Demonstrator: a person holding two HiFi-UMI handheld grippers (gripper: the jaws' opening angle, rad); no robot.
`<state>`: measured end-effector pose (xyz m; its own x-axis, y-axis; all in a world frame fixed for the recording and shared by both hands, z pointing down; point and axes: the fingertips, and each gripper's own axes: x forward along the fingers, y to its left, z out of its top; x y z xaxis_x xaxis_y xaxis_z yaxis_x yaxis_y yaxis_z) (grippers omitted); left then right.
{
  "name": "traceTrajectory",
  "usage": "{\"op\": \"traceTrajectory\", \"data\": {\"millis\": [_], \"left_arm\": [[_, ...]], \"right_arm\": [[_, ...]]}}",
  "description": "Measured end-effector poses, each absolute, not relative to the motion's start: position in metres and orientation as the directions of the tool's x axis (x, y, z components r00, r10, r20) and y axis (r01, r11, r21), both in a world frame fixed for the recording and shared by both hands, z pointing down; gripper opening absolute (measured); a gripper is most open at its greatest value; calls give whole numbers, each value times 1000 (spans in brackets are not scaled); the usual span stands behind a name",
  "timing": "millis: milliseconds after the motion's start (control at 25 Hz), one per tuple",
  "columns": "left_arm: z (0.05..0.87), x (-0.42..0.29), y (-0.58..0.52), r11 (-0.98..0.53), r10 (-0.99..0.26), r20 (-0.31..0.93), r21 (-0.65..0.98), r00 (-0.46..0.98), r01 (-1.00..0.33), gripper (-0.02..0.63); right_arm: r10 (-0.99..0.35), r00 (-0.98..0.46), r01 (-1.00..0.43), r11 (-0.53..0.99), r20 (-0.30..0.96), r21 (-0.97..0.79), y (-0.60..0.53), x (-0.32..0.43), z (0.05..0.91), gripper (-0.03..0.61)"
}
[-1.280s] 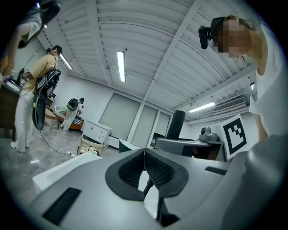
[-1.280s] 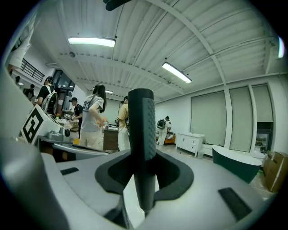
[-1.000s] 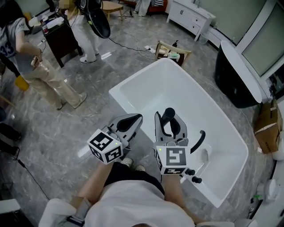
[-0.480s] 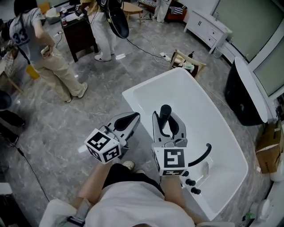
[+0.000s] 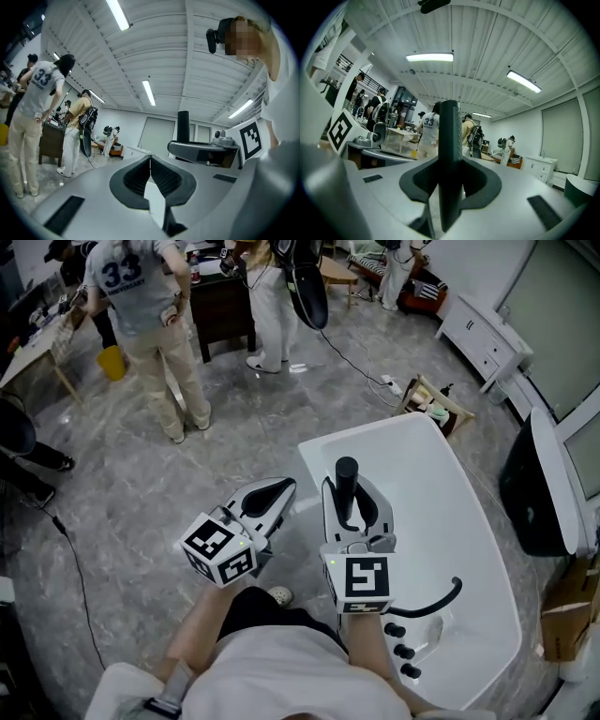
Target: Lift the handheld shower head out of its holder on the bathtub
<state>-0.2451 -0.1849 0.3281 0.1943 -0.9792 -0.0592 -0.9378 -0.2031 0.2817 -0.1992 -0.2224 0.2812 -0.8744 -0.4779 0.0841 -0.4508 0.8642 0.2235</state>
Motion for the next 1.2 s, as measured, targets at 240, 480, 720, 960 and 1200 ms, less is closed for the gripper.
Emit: {"op": "traceTrajectory", "data": {"millis": [240,480,720,960,1200], "left_arm": [[328,-279,-153,-97,-995,-60,277,83,-956,11],[331,-306,-128,-5,-998,-62,285,-13,-958,11],[331,-336,-96,105,-990,-62,283,-128,-953,11],[336,-365,-52,223,-968,-49,289,-247,-931,11],[338,-399,-2,332,-933,-38,295,-358,-896,11]], "right_arm": [[-376,-923,-350,908,79,232,-195,-237,279,126],[-280,-957,-253,936,79,243,-174,-270,277,124],[-163,-983,-137,959,86,249,-144,-304,277,123],[-37,-995,-13,969,92,247,-106,-341,279,123],[80,-991,105,963,109,246,-58,-382,281,123]]}}
